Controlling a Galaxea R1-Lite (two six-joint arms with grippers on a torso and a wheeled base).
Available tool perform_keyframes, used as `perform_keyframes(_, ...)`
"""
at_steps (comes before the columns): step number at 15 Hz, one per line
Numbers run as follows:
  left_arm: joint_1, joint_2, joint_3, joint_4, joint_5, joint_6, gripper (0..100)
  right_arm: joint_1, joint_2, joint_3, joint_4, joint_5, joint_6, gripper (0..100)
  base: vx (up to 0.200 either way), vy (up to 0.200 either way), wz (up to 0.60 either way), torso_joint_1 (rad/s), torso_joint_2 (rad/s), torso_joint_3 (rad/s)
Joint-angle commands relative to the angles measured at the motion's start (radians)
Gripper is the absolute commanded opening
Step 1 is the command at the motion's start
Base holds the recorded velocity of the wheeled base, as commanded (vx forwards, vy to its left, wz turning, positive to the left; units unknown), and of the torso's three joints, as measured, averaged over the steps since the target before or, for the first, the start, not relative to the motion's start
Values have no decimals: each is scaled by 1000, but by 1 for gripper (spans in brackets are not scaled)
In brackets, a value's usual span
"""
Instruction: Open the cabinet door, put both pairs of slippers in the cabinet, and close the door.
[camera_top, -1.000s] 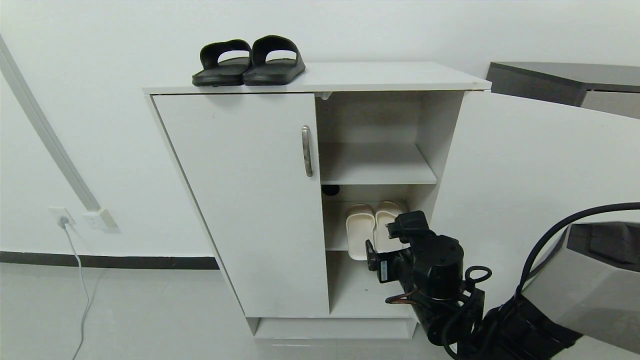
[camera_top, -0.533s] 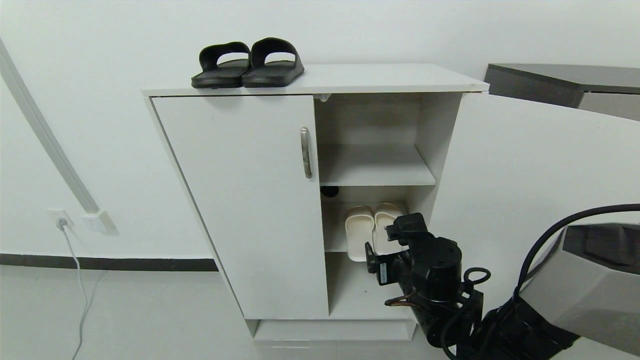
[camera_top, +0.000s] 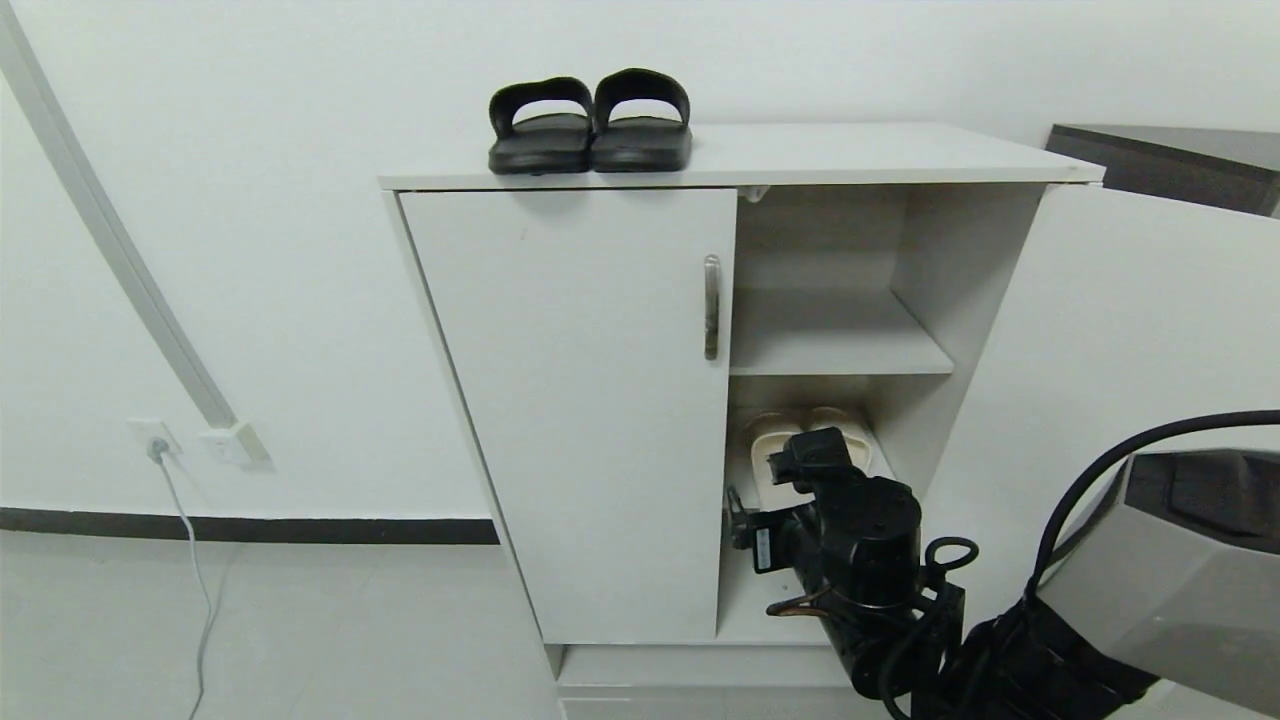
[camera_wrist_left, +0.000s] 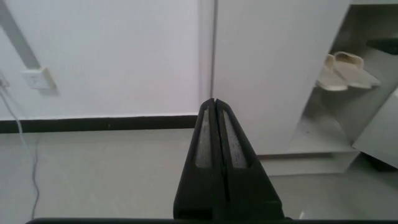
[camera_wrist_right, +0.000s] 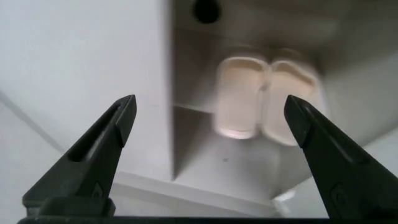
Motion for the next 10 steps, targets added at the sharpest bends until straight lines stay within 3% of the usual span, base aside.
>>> perform_keyframes(1, -1, 2, 0, 1, 0, 0, 0, -1, 2, 0, -1, 0, -1, 100, 0, 200, 0, -2, 2, -2)
perform_keyframes(10, 0, 2, 0, -1, 3, 0, 0, -2, -2, 15, -9, 2, 2, 100, 0, 200, 0, 1, 3, 2)
